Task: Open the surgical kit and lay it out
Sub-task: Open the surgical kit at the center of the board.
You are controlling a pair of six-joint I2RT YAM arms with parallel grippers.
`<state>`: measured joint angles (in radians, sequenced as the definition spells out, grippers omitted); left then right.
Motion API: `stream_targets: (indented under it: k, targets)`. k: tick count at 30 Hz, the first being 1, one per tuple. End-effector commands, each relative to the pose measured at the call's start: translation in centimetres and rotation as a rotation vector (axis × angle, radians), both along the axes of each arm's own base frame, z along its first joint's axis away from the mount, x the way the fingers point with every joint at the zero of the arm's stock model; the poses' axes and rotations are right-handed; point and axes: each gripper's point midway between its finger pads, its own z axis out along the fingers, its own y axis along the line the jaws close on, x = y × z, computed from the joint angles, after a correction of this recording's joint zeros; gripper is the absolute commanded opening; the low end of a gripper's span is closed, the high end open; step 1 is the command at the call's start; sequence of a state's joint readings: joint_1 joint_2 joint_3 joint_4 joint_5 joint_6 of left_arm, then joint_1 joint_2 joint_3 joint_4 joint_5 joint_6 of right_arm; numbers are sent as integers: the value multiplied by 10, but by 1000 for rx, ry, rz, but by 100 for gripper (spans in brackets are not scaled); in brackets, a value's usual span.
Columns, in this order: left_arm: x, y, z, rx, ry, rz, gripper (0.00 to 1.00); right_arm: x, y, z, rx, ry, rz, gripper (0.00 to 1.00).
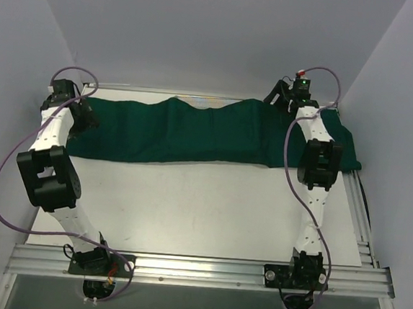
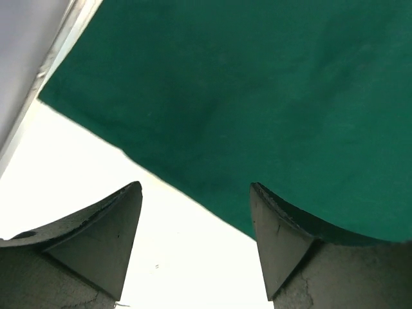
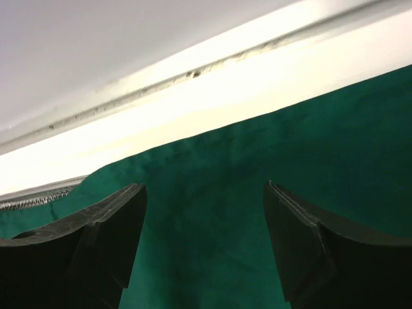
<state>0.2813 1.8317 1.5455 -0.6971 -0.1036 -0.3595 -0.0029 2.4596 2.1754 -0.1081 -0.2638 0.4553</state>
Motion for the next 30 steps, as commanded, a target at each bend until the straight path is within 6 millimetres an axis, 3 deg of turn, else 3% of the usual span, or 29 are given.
stream_targets:
  k: [1, 6, 9, 15, 20, 22, 25, 30]
  targets:
    - [31, -21, 36, -74, -174, -92, 74, 19, 43, 29, 150, -95, 71, 73]
    - [37, -55, 35, -112, -175, -163, 74, 26, 36, 15, 200, -57, -117, 76]
    - [38, -65, 32, -122, -175, -177, 74, 28, 33, 8, 233, -43, -206, 79]
    - [40, -78, 24, -143, -160, -200, 74, 26, 25, 17, 181, -50, -279, 83]
    - [41, -75, 21, -130, -155, -188, 74, 28, -2, 48, 4, -137, -267, 78]
    - [42, -74, 18, -127, -148, -180, 74, 26, -27, 41, -66, -93, -295, 73]
    - [46, -73, 20, -125, -152, -182, 74, 20, -49, 27, -144, -45, -278, 68]
    - [48, -76, 19, -138, -158, -196, 73, 15, -65, 24, -333, -35, -215, 66]
